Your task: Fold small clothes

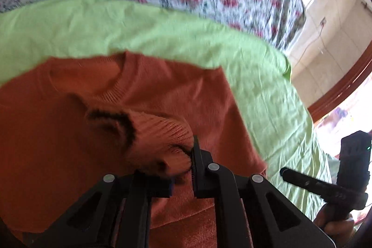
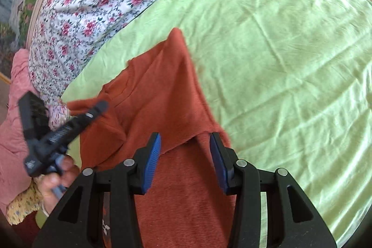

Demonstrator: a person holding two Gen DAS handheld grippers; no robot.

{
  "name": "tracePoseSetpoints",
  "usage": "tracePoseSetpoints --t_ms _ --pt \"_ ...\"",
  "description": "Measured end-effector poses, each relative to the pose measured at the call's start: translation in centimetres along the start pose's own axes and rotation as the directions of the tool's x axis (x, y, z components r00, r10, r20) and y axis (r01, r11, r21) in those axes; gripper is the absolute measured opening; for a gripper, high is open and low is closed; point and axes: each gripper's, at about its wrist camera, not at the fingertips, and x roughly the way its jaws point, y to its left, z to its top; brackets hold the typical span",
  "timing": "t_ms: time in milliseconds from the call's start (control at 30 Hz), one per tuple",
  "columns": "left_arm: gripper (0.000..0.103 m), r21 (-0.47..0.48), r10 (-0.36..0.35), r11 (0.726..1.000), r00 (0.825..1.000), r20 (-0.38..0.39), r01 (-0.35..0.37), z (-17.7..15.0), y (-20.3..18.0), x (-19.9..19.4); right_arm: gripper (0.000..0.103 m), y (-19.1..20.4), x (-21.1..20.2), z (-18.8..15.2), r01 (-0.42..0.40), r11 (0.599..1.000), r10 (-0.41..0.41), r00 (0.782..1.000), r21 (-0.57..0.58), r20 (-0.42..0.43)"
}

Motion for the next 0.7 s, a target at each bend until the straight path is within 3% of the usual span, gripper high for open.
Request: tracePoseSetpoints --t_ms 100,167,200,367,533,633,700 --pt "0.025 0.007 -0.024 1.0 0.999 -0.041 0.025 -0.9 -0.1 0.6 0.045 -0.4 0.1 0.1 0.017 1.0 -0.017 1.0 -0.012 0.019" --pt "0.047 0.001 -0.025 1.0 0.999 -0.045 0.025 -1.4 0.1 0.0 0.045 -0.1 0.3 0.1 0.012 1.0 -0.012 1.0 -0.021 0.015" --pt "0.049 -0.011 -0.021 1.0 0.999 -0.037 0.021 -1.9 0.5 -0.8 0.045 0.1 0.6 0.0 0.009 1.0 -0.009 1.0 -0.027 0.012" --pt "0.051 -0.07 -0.012 0.998 1.0 -0.013 0.011 -3.7 3.4 -4.5 0.046 2.5 2.4 0.0 -0.009 0.996 0.007 1.0 -0.085 -0.023" --pt "0.051 -0.149 0.105 0.984 0.994 0.019 -0.101 -6.7 8.9 -10.0 0.05 4.9 4.6 0.7 -0.019 0.989 0.013 0.999 -0.145 -0.04" --pt "0.051 -0.213 0.216 0.956 0.976 0.036 -0.204 -8.8 12.8 -13.1 0.051 5.0 6.0 1.6 -0.013 0.993 0.008 0.999 -0.115 -0.043" --pt "0.051 -0.234 0.302 0.929 0.953 0.03 -0.287 -10.2 15.4 -14.7 0.051 4.8 6.9 2.3 -0.014 0.996 0.01 0.999 -0.086 -0.045"
